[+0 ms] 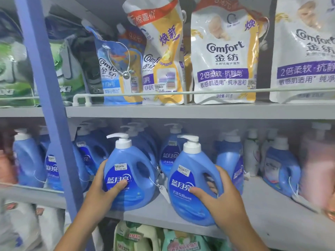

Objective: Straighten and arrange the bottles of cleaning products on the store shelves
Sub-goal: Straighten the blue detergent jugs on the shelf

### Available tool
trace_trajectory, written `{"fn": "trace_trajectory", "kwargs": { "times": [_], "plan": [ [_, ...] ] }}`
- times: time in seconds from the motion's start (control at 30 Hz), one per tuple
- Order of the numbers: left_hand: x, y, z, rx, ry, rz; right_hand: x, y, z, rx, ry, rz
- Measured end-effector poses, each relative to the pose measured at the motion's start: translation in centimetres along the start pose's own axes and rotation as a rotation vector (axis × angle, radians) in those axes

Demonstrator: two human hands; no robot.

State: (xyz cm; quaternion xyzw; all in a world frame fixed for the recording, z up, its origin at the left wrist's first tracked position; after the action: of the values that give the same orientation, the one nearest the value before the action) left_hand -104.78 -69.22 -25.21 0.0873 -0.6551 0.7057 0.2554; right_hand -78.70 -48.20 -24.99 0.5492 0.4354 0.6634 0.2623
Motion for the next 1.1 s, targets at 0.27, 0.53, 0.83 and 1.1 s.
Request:
{"fn": "trace_trajectory", "kwargs": {
  "times": [0.27, 0.53, 0.83, 1.1],
  "plan": [
    [1.7, 4.7, -0.5, 0.041, 0.04, -0.046, 3.0, -0.8, -4.6, -0.105, 0.09, -0.025],
    [2.9, 6.0, -2.0, -0.031, 0.029, -0.075, 4.5, -1.0, -7.4, -0.396, 0.045, 0.043],
    [3.6, 6.1, -2.2, -0.044, 0.078, -0.121, 9.9, 2.7, 3.9, -0.144, -0.288, -0.252],
    [2.9, 6.0, -1.5, -0.141, 0.003, -0.078, 8.4, 3.4, 3.1, -0.586, -0.215, -0.122]
  ]
}}
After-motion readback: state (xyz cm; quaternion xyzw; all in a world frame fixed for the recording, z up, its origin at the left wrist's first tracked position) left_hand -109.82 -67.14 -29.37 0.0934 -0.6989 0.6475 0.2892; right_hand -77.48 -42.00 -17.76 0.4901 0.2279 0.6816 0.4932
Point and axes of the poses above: each hand's wrist, its own x-axis towards the middle knuckle, its own z-axis out of the back of the hand, y = z × x, the point moved 4 cm from there along x, towards the middle knuckle, and after that the axes turned 14 degrees about -y, right-handed, at the moved point
